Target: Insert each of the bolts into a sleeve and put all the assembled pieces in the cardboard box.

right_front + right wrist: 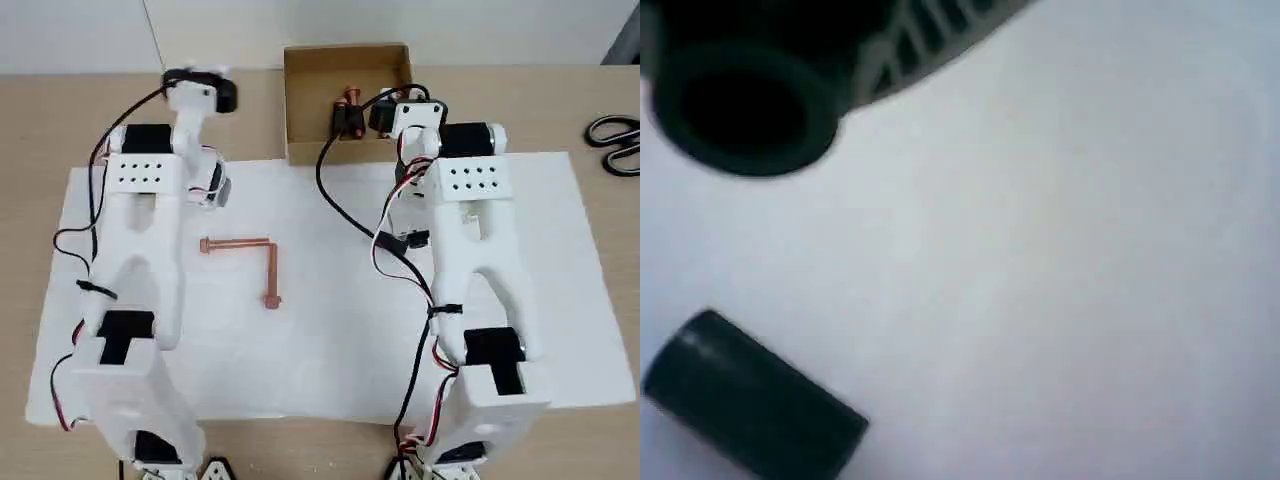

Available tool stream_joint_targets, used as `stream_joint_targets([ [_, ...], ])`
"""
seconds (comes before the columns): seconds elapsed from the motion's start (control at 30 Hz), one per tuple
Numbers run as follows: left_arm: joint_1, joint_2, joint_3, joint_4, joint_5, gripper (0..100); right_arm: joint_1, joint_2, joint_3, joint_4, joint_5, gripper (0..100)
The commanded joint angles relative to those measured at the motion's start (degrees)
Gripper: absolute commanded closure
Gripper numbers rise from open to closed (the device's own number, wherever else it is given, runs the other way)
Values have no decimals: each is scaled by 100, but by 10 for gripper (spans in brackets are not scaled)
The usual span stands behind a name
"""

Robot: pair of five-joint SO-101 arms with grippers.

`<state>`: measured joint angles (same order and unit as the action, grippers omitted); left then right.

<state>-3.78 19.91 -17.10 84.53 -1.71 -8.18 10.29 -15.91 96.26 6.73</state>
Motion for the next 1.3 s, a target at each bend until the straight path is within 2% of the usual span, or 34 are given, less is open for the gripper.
stream_joint_targets([
  [0.0, -105, -53, -251, 246, 1187, 855, 22, -356, -18, 22, -9, 995],
  [0.13, 9, -246, -312, 501, 2602, 855, 22, -356, -9, 40, -9, 995],
  [0.33, 167, -387, -286, 993, 3174, 855, 22, -391, 44, 48, -18, 995],
  [0.5, 167, -352, -40, 1011, 5037, 853, 13, -400, 316, 31, -18, 995],
  [0.57, 211, -281, 75, 888, 5556, 852, 13, -400, 325, 31, -18, 995],
  [0.9, 422, 712, 127, 615, 6796, 855, 13, -400, 325, 31, -18, 995],
  [1.27, 378, 1284, 127, 343, 7165, 855, 13, -400, 325, 31, -18, 995],
])
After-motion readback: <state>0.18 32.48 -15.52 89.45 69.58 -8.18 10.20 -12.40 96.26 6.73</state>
